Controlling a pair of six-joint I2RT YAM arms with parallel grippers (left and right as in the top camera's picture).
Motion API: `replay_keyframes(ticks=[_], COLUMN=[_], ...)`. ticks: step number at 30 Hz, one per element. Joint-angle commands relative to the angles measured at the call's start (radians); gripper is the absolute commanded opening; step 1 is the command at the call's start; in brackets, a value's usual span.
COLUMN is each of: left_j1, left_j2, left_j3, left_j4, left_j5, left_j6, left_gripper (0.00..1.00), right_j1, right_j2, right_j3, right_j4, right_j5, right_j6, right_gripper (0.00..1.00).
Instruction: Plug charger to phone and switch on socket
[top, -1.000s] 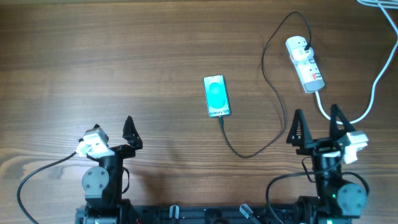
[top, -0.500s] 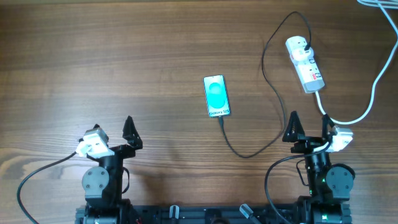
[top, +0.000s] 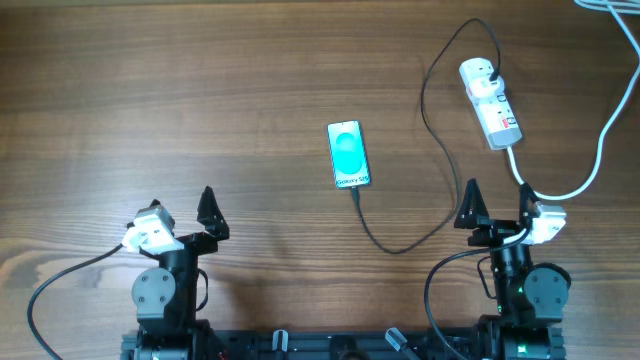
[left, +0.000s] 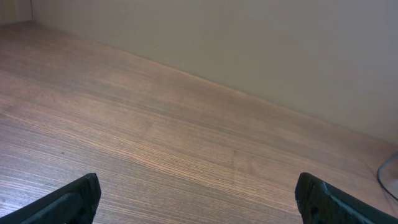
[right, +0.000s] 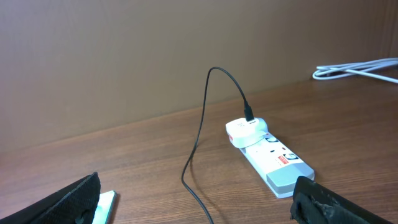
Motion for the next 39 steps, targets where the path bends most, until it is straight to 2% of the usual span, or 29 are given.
replay_keyframes(ticks=[1,25,31,39], left_j1=[0.006,-0.002,-0.002,-0.002], left_j2=[-0.01,-0.01,-0.01,-0.01], left_j3=[-0.005,-0.008,-0.008,-0.008], left_j4=[0.003,0.011,0.011,0.011], left_j5=[0.008,0.008,0.008,0.008], left_j6=[0.021,0.021,0.021,0.021], left_gripper=[1.0,1.0,1.0,1.0], right_j1=[0.003,0.003,0.003,0.003], right_j2=[-0.014,-0.014,-0.014,-0.014], right_j3=[-0.002,-0.002,-0.002,-0.002], right_j4=[0.003,0.006,0.007,0.007], right_j5=[0.014,0.022,0.016,0.014], right_j6=[-0.018,-0.021,-0.199,-0.227], right_gripper=[1.0,1.0,1.0,1.0])
